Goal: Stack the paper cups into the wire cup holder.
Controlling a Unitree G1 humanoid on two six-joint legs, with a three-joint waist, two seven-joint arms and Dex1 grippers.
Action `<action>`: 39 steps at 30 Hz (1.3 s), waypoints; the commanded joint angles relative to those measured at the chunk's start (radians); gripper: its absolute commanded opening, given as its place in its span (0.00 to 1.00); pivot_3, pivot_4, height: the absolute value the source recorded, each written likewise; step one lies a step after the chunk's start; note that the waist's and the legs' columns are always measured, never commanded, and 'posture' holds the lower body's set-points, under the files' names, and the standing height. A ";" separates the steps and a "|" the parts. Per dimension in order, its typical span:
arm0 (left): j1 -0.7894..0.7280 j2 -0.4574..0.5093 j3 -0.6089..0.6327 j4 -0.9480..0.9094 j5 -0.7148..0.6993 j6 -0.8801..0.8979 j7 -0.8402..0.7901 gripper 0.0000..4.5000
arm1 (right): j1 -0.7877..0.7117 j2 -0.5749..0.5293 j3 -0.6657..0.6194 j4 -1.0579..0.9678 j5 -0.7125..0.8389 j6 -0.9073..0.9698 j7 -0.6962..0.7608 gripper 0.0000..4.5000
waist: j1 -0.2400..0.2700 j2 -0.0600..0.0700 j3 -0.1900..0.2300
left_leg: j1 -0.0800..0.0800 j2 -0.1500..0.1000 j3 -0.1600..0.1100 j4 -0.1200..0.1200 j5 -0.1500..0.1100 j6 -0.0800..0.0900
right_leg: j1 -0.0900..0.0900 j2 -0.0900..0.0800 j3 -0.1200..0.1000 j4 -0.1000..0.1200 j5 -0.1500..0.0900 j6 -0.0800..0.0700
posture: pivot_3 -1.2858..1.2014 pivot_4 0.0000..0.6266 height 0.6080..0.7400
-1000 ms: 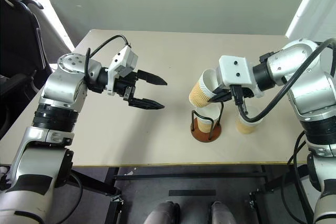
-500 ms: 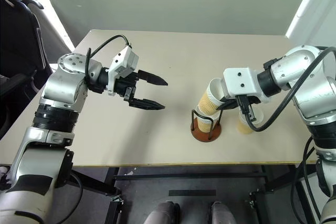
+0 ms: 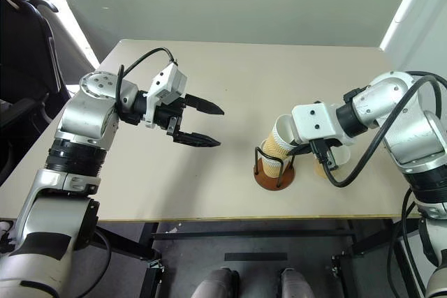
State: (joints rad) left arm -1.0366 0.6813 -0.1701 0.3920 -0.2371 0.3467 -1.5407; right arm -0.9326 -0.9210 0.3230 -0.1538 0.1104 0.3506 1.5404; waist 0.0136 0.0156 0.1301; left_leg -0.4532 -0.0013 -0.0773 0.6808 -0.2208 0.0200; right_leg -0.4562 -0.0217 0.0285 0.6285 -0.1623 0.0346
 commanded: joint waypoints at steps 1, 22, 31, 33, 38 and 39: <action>-0.004 0.003 0.013 -0.026 -0.006 -0.004 0.006 1.00 | -0.020 -0.006 -0.015 0.004 -0.013 -0.028 0.002 0.00 | 0.000 0.000 0.000 | 0.000 0.000 0.000 0.000 0.000 0.000 | 0.000 0.000 0.000 0.000 0.000 0.000 | 0.52 0.24 1.00; 0.005 0.000 0.015 -0.030 -0.011 -0.002 0.017 1.00 | -0.011 -0.074 -0.167 0.052 0.101 0.163 -0.045 0.81 | 0.010 0.000 0.000 | 0.000 0.000 0.000 0.000 0.000 0.000 | 0.001 0.000 0.000 -0.001 -0.002 -0.002 | 0.52 0.24 1.00; -0.013 -0.030 0.026 -0.018 -0.038 0.016 0.014 1.00 | 0.189 -0.211 -0.124 0.104 -0.035 -0.090 -0.036 0.81 | 0.005 -0.001 -0.001 | 0.001 0.000 0.000 0.001 -0.001 0.001 | 0.003 0.000 0.001 0.000 0.000 0.002 | 0.52 0.24 1.00; -0.011 -0.034 0.029 -0.029 -0.048 0.024 0.010 1.00 | 0.198 -0.203 -0.114 0.122 -0.057 -0.119 -0.041 0.81 | 0.002 -0.001 0.000 | 0.002 0.000 0.000 0.001 -0.001 0.001 | 0.004 0.000 0.001 0.000 0.000 0.002 | 0.52 0.24 1.00; -0.009 -0.026 0.029 -0.038 -0.055 0.031 0.007 1.00 | 0.224 -0.179 -0.077 0.155 -0.111 -0.185 -0.041 0.81 | 0.002 -0.001 0.000 | 0.002 0.000 0.000 0.001 -0.001 0.002 | 0.004 0.000 0.001 0.000 0.001 0.003 | 0.52 0.24 1.00; -0.009 -0.023 0.028 -0.038 -0.056 0.031 0.007 1.00 | 0.225 -0.170 -0.064 0.161 -0.122 -0.195 -0.040 0.81 | 0.001 -0.001 0.000 | 0.002 0.000 0.000 0.002 -0.001 0.002 | 0.004 0.000 0.001 0.000 0.001 0.003 | 0.52 0.24 1.00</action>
State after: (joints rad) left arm -1.0242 0.6456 -0.1682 0.3882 -0.2779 0.3771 -1.5261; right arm -0.7091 -1.0959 0.2524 0.0038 0.0099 0.1818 1.5081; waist 0.0151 0.0148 0.1296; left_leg -0.4508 -0.0010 -0.0776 0.6824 -0.2214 0.0216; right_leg -0.4516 -0.0214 0.0294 0.6281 -0.1613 0.0380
